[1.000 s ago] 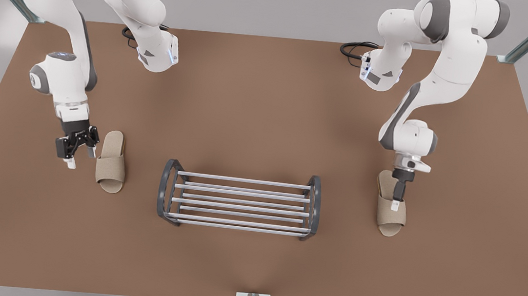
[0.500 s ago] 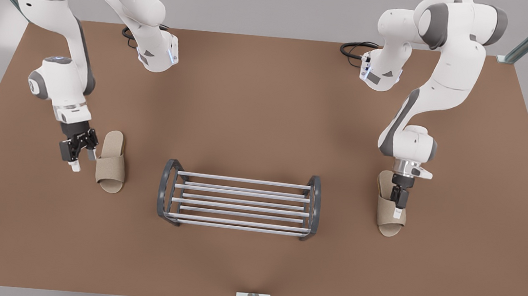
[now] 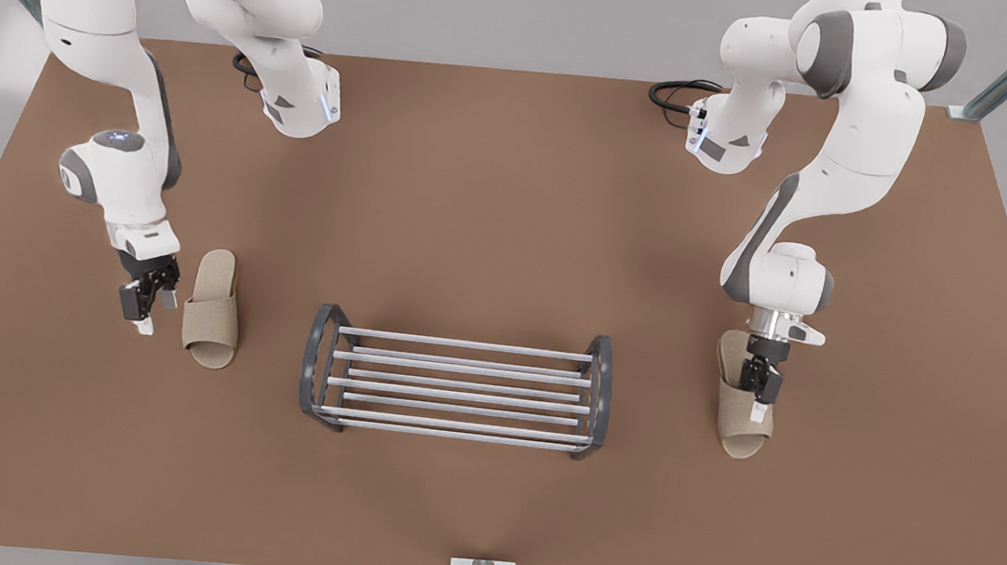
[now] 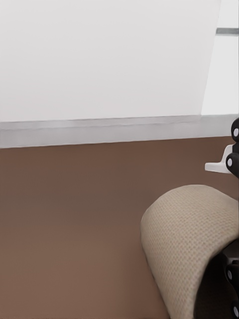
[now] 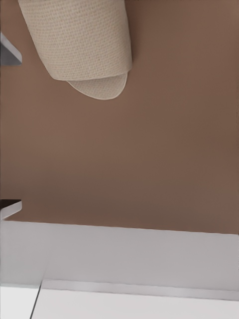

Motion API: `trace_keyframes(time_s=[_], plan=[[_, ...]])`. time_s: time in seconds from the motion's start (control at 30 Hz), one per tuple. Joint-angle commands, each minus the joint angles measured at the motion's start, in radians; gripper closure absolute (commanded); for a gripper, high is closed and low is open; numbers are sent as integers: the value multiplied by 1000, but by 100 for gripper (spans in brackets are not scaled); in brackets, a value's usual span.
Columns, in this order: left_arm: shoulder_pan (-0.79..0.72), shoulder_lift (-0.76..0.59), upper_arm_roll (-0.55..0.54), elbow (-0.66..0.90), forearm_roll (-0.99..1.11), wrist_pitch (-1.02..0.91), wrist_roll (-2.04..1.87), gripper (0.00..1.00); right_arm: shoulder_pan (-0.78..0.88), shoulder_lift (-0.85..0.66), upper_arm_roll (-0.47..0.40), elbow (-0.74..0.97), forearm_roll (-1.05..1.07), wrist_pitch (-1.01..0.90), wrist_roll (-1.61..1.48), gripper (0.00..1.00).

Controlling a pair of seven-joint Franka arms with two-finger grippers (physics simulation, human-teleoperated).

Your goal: Place the right shoe on the shoe rack with the right arm, and place the left shoe on the shoe rack with the left arm

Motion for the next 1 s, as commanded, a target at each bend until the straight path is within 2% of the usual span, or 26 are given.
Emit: trace_keyframes(time_s=[0.0,0.07,0.2,0.23,0.27,0.3,0.33,0.4,0.43,0.5,0.53,0.57,0.63,0.7,0.73,0.77,0.8,0.87,0.97], plan=[[0,0,0,1,-129,2,-114,29,31,-11,2,0,53,-1,-45,0],[0,-2,0,1,-131,1,-114,29,117,-158,2,-58,17,-164,-44,0],[0,0,0,14,-134,-19,-111,29,117,-256,2,-166,-113,-286,-13,0],[0,-2,0,28,-134,-19,-110,29,116,-269,2,-192,-254,-343,93,0],[0,-6,0,28,-134,-25,-105,29,117,-281,6,-201,-484,-432,335,0],[0,-29,0,28,-132,-27,-104,29,117,-273,94,-201,-830,-545,769,0],[0,-49,0,28,-131,-27,-102,29,102,-270,114,-193,-996,-553,985,0],[0,-65,2,28,-135,-28,-101,30,76,-270,114,-175,-1018,-562,1105,0],[0,-71,0,28,-148,-28,-101,37,74,-266,114,-173,-1030,-581,1167,0],[0,-91,0,28,-149,-21,-111,64,71,-246,114,-173,-1063,-610,1409,0],[0,-95,0,28,-149,-18,-113,68,68,-220,115,-173,-1090,-609,1528,0],[0,-95,0,28,-149,-16,-114,68,57,-206,120,-173,-1161,-605,1749,0],[0,-97,0,28,-149,-13,-127,68,56,-189,120,-173,-1464,-605,2291,0],[0,-117,0,28,-145,10,-202,72,31,-181,144,-183,-1725,-647,2705,0],[0,-154,0,60,-132,88,-291,73,25,-180,149,-204,-1895,-704,2914,0],[-11,-201,0,103,-128,248,-381,73,17,-180,151,-235,-2003,-765,3059,0],[-20,-243,-34,145,-109,373,-462,73,13,-181,186,-270,-2034,-829,3168,0],[-83,-365,-94,195,-88,670,-536,73,10,-180,194,-311,-2198,-943,3402,0],[-275,-502,-100,229,-31,893,-539,73,-15,-167,213,-358,-2308,-1081,3549,0]])
